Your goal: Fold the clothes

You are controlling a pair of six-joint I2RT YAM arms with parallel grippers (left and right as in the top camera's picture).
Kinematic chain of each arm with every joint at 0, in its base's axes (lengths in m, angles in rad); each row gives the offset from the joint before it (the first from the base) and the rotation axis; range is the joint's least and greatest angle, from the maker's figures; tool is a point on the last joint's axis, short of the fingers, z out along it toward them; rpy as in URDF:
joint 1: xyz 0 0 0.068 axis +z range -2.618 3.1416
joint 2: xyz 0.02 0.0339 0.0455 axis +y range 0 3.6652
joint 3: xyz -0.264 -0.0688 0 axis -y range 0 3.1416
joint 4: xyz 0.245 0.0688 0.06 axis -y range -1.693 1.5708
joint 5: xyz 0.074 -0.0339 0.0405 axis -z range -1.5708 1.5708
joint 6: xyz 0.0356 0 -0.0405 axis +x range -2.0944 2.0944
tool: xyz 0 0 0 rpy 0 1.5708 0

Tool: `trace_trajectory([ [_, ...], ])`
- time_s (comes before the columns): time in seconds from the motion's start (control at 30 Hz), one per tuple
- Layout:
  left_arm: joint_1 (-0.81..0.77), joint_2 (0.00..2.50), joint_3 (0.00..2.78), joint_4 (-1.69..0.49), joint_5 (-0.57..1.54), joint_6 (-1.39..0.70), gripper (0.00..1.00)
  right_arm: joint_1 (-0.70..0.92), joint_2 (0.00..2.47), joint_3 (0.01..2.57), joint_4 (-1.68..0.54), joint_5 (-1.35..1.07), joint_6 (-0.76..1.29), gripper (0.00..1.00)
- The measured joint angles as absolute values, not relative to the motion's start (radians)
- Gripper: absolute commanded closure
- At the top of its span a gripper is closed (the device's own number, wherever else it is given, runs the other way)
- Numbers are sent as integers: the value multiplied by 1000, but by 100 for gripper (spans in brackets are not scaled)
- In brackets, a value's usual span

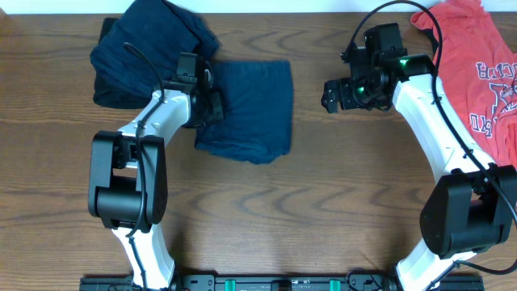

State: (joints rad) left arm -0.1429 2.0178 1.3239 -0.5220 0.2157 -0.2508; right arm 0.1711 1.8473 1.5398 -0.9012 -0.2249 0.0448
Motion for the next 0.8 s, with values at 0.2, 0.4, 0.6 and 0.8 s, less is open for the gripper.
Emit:
trace_trajectory([
  [0.2,-142,1984,1319,-670,197,-197,23,171,1847,1538,-900,-234,45,1],
  [0.4,-142,1843,1314,-768,178,-158,22,171,1847,1537,-900,-236,45,1],
  [0.6,-142,1768,1313,-847,156,-116,23,171,1847,1536,-892,-241,45,1],
  [0.8,-142,1818,1289,-823,154,-46,23,171,1847,1536,-889,-248,45,1],
])
